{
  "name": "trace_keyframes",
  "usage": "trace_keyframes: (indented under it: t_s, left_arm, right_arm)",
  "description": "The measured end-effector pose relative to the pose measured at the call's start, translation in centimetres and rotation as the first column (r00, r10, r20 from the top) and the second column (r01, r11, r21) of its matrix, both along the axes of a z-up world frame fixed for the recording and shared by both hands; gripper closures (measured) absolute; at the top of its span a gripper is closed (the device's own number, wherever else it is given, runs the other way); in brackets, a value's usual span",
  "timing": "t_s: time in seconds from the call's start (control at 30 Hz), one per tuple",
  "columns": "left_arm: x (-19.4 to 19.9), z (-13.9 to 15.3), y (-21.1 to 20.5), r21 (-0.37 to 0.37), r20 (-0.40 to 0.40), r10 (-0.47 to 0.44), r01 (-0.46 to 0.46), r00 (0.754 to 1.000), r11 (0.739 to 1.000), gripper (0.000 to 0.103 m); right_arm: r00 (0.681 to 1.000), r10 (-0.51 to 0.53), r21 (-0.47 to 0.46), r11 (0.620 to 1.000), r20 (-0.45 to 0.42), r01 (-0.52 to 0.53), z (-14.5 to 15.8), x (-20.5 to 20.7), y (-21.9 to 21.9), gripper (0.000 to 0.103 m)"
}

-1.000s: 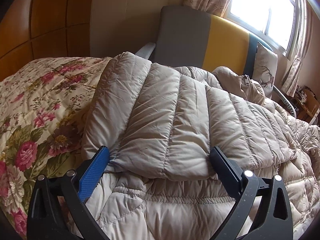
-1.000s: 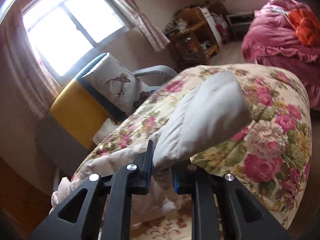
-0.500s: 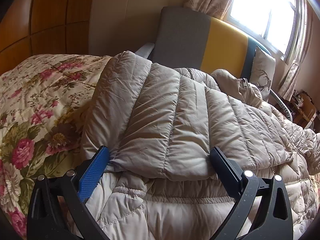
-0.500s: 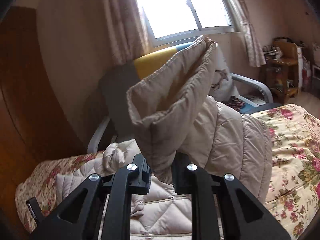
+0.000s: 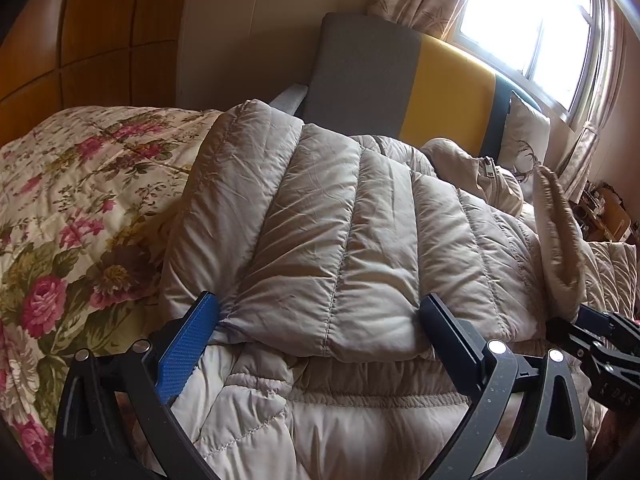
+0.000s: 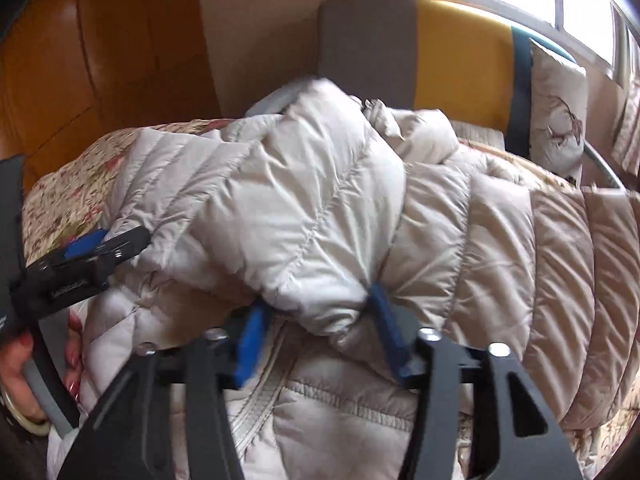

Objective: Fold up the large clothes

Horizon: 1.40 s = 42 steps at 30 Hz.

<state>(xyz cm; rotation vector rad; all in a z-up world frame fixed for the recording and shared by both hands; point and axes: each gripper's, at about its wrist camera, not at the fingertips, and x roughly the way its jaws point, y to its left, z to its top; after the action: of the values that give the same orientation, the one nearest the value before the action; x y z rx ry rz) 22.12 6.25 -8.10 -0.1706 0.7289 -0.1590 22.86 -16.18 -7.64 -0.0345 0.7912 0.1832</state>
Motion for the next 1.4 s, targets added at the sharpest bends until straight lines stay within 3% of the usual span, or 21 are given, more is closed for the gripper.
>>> trace_keyframes:
  t_s: [0.07, 0.13, 0.3, 0.4, 0.5, 0.53, 0.63, 0.67, 0.73, 0.77, 0.87, 1.0, 1.1, 1.2, 1.3, 1.4]
  left_arm:
    - [0.0, 0.3, 0.1, -0.007, -0.004, -0.001, 0.001, 1.000, 1.000, 0.004]
    - [-0.1, 1.1, 0.3, -0.036, -0.012, -0.003, 0.003, 1.000, 0.999, 0.004]
    - [-1.3, 5.4, -0.9, -0.131, 0.034, -0.084, 0.088, 0.996, 0.988, 0.004]
    - [-0.9, 7.6, -4.0, -0.129, 0.038, -0.176, 0.179, 0.984, 0.975, 0.004]
    - [0.7, 8.1, -8.1, -0.092, 0.015, -0.265, 0.265, 0.964, 0.960, 0.006]
    - [1.7, 7.7, -9.7, -0.069, -0.010, -0.297, 0.296, 0.955, 0.953, 0.010]
    - [4.5, 5.3, -12.8, -0.044, -0.111, -0.326, 0.323, 0.939, 0.945, 0.036]
    - [5.1, 4.6, -13.3, -0.063, -0.141, -0.326, 0.321, 0.935, 0.945, 0.055]
    - [5.7, 3.3, -14.3, -0.121, -0.194, -0.343, 0.325, 0.919, 0.938, 0.081]
    - [5.6, 3.3, -14.5, -0.138, -0.194, -0.346, 0.323, 0.918, 0.936, 0.090]
    - [4.9, 5.6, -14.1, -0.166, -0.105, -0.356, 0.336, 0.929, 0.927, 0.097]
    - [5.1, 7.4, -10.4, -0.180, -0.041, -0.272, 0.261, 0.961, 0.949, 0.097]
    - [5.4, 5.7, -8.1, -0.153, -0.075, -0.214, 0.201, 0.974, 0.968, 0.097]
    - [4.8, 3.0, -6.9, -0.155, -0.108, -0.200, 0.182, 0.974, 0.971, 0.097]
    - [3.9, 2.0, -6.4, -0.153, -0.072, -0.190, 0.177, 0.979, 0.972, 0.097]
    - [3.1, 1.5, -6.4, -0.145, -0.041, -0.176, 0.169, 0.984, 0.975, 0.097]
  right_arm:
    - [0.999, 0.025, -0.023, 0.999, 0.040, -0.024, 0.8, -1.0, 0.3, 0.024]
    - [0.996, 0.025, -0.052, 0.998, 0.083, -0.021, 1.4, -2.5, -0.1, 0.024]
    - [0.971, -0.145, -0.050, 0.986, 0.189, 0.157, 2.6, -7.7, -3.2, 0.011]
    - [0.918, -0.333, -0.024, 0.938, 0.217, 0.346, 2.1, -9.3, -6.7, 0.009]
    - [0.829, -0.515, 0.025, 0.852, 0.220, 0.523, 1.9, -10.2, -9.7, 0.004]
    - [0.796, -0.565, 0.043, 0.820, 0.219, 0.571, 1.7, -10.5, -10.6, 0.004]
    - [0.717, -0.673, 0.135, 0.739, 0.181, 0.660, 0.7, -11.7, -13.5, 0.003]
    - [0.697, -0.697, 0.164, 0.717, 0.168, 0.678, 0.7, -12.5, -14.9, 0.003]
    - [0.674, -0.723, 0.230, 0.689, 0.152, 0.688, 0.6, -13.7, -17.0, 0.003]
    - [0.666, -0.732, 0.260, 0.677, 0.143, 0.688, 0.3, -14.0, -17.6, 0.003]
    - [0.640, -0.760, 0.324, 0.638, 0.117, 0.698, 0.2, -14.9, -19.2, 0.003]
    - [0.646, -0.758, 0.350, 0.632, 0.094, 0.691, 0.1, -15.3, -20.1, 0.003]
    - [0.659, -0.748, 0.348, 0.640, 0.078, 0.685, 0.1, -14.8, -19.7, 0.003]
    - [0.669, -0.741, 0.320, 0.649, 0.059, 0.690, 0.3, -13.9, -19.6, 0.003]
    - [0.698, -0.708, 0.261, 0.697, 0.107, 0.667, 2.2, -13.1, -18.6, 0.002]
    - [0.732, -0.654, 0.132, 0.756, 0.190, 0.641, 4.7, -10.5, -17.9, 0.002]
